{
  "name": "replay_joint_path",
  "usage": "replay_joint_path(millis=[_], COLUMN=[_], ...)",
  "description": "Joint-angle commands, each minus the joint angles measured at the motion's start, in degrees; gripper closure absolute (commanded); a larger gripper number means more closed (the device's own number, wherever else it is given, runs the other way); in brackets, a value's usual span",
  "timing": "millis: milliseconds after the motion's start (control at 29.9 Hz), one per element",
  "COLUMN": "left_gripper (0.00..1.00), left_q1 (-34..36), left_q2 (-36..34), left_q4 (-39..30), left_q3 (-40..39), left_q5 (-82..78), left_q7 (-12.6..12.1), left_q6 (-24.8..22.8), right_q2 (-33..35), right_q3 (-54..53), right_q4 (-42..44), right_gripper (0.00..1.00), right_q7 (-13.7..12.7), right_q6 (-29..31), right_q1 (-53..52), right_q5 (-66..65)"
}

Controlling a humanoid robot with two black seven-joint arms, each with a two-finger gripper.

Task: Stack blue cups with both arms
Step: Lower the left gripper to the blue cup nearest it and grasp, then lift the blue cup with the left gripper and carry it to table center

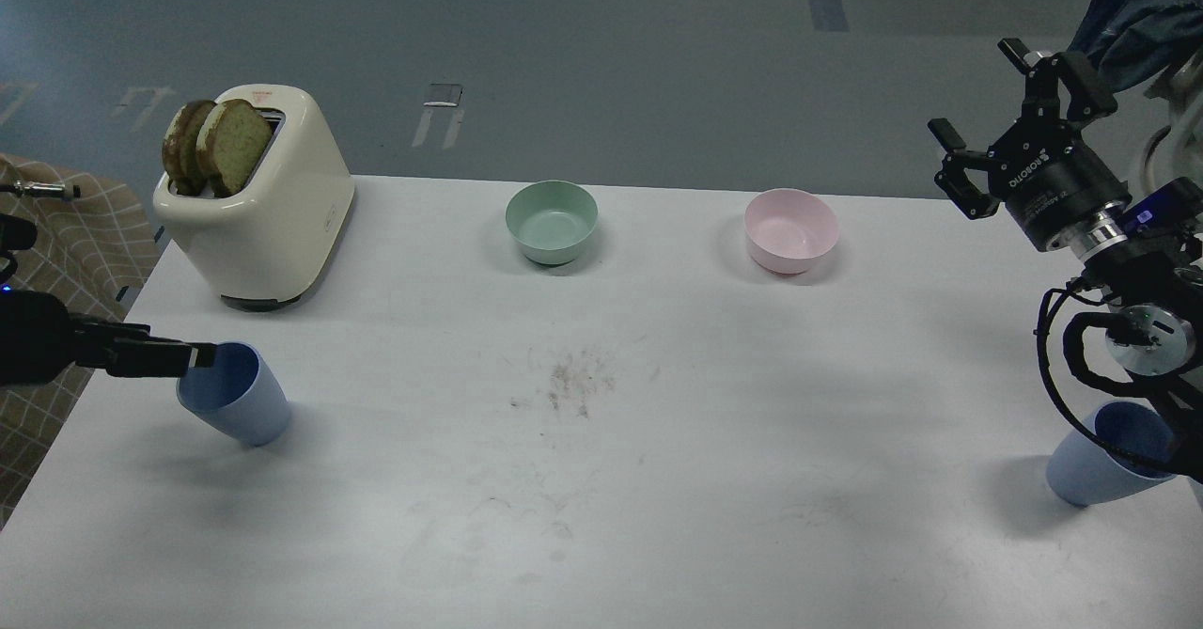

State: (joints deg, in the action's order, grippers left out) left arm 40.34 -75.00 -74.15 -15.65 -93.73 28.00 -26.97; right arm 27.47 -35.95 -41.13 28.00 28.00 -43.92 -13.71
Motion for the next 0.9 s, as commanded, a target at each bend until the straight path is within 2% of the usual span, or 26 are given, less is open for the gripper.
replay_joint_path(millis=[0, 334, 401, 467, 601, 634, 668, 735, 868], left_gripper=[0.07, 0.20, 0.25, 0.36, 0.52, 0.64, 0.81, 1.00, 1.00], left_q1=[-0.18, -2.99, -3.08, -3.08, -3.08, -3.16, -3.51, -3.78, -3.78], left_q2=[1.34, 3.10, 3.54, 4.33, 4.77, 4.77, 4.77, 4.86, 4.78], left_q4=[1.02, 2.78, 3.31, 4.28, 4.81, 4.81, 4.81, 4.81, 4.81], left_q3=[0.00, 0.00, 0.00, 0.00, 0.00, 0.00, 0.00, 0.00, 0.00], left_q5=[0.13, 0.13, 0.13, 0.13, 0.13, 0.04, 0.04, -0.22, -0.83], left_q7=[0.00, 0.00, 0.00, 0.00, 0.00, 0.00, 0.00, 0.00, 0.00], left_q6=[-0.02, 0.42, 0.42, 0.42, 0.42, 0.42, 0.51, 0.60, 0.60], right_q2=[0.04, 0.04, 0.22, 0.31, 0.40, 0.40, 0.40, 0.40, 0.40], right_q3=[0.00, 0.00, 0.09, 0.18, 0.18, 0.18, 0.18, 0.18, 0.18], right_q4=[0.00, 0.00, 0.00, 0.00, 0.00, 0.00, 0.00, 0.00, -0.09], right_gripper=[0.00, 0.00, 0.00, 0.00, 0.00, 0.00, 0.00, 0.00, 0.00], right_q7=[0.00, 0.00, 0.00, 0.00, 0.00, 0.00, 0.00, 0.00, 0.00], right_q6=[0.00, 0.00, 0.00, 0.00, 0.00, 0.00, 0.00, 0.00, 0.00], right_q1=[0.07, 0.07, 0.07, 0.15, 0.15, 0.15, 0.15, 0.15, 0.24], right_q5=[0.00, 0.00, 0.00, 0.00, 0.00, 0.00, 0.00, 0.00, 0.00])
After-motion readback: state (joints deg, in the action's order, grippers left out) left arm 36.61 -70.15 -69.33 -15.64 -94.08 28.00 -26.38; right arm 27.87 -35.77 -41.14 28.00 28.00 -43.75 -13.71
